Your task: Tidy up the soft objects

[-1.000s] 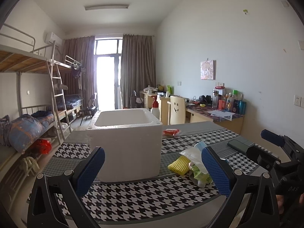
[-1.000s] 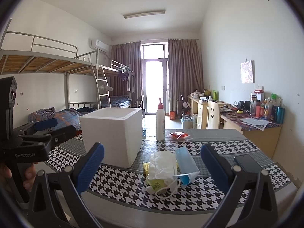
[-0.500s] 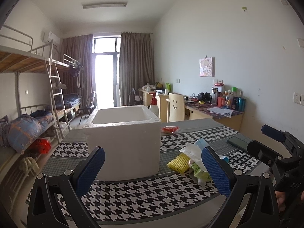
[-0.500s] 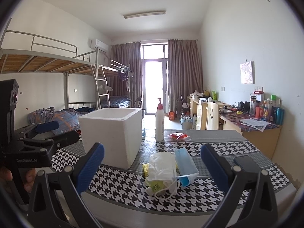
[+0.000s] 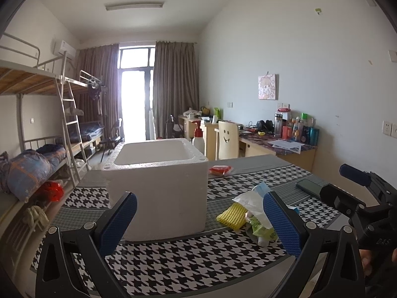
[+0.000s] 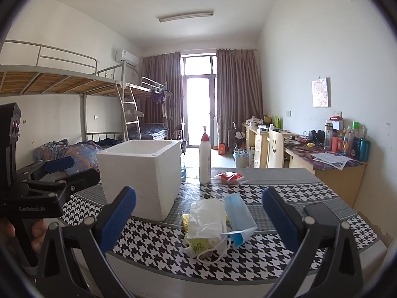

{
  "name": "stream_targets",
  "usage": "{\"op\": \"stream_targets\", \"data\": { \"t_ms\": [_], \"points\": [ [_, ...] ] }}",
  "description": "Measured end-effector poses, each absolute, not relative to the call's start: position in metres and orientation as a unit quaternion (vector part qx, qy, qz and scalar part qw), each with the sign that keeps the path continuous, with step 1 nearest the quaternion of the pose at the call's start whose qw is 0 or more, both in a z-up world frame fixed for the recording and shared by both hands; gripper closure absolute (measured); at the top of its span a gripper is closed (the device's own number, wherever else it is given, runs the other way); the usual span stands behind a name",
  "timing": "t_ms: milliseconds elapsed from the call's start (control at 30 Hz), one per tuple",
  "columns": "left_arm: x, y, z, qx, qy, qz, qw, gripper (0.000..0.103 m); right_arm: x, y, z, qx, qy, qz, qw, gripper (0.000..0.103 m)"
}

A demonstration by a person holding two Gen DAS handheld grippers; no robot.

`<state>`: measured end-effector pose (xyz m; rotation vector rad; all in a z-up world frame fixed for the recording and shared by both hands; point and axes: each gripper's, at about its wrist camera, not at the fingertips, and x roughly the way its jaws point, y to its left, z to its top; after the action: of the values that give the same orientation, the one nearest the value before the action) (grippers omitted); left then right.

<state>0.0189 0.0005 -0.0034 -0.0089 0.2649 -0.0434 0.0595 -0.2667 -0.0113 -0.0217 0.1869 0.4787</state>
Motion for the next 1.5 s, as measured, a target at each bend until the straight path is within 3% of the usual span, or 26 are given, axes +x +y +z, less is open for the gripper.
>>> {"op": "stream_targets", "data": {
  "t_ms": [1500],
  "points": [
    [0.084, -0.007, -0.02, -0.017, 0.206, -0.064, 0.976, 0.001, 0.116, -0.27, -0.035, -0.01, 0.162, 0.231, 0.959, 0.001]
  ]
}}
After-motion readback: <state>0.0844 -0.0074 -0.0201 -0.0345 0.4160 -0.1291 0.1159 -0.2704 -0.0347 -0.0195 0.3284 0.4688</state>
